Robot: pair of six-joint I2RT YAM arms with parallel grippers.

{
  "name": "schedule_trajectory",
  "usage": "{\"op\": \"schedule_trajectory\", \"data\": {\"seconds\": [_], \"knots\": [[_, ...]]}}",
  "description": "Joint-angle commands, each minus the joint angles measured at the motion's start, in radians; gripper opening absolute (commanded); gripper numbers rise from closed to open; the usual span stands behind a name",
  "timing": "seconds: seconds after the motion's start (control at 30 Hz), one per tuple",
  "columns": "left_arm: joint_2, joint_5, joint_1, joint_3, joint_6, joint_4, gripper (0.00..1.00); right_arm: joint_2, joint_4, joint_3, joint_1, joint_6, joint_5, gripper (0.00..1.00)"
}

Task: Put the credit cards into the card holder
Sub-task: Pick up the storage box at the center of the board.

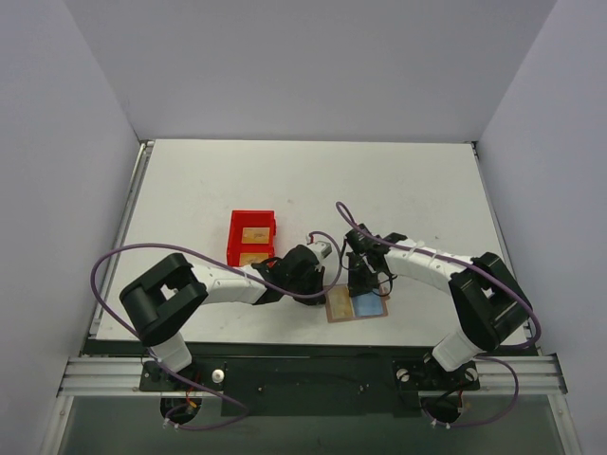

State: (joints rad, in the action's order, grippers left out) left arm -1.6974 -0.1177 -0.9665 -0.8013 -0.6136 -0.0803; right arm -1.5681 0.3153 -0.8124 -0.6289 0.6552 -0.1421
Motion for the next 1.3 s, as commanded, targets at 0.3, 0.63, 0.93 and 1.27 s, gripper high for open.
{"op": "schedule_trajectory", "data": {"seconds": [0.3, 0.63, 0.93, 1.27], "knots": [[-0.035, 0.000, -0.005, -0.009, 0.018, 0.030, 0.00, 0.017, -0.058, 0.024, -0.011, 0.020, -0.169, 0.00], [0.041, 0.038, 0.017, -0.019, 0.021, 0.077, 0.00, 0.102, 0.028, -0.016, 0.012, -0.018, -0.030, 0.00], [0.195, 0.047, 0.090, -0.085, 0.054, 0.191, 0.00, 0.151, 0.087, -0.100, 0.035, -0.086, 0.131, 0.03], [0.439, 0.076, 0.406, -0.108, 0.075, 0.278, 0.08, 0.083, 0.085, -0.278, 0.043, -0.147, 0.093, 0.13]]}}
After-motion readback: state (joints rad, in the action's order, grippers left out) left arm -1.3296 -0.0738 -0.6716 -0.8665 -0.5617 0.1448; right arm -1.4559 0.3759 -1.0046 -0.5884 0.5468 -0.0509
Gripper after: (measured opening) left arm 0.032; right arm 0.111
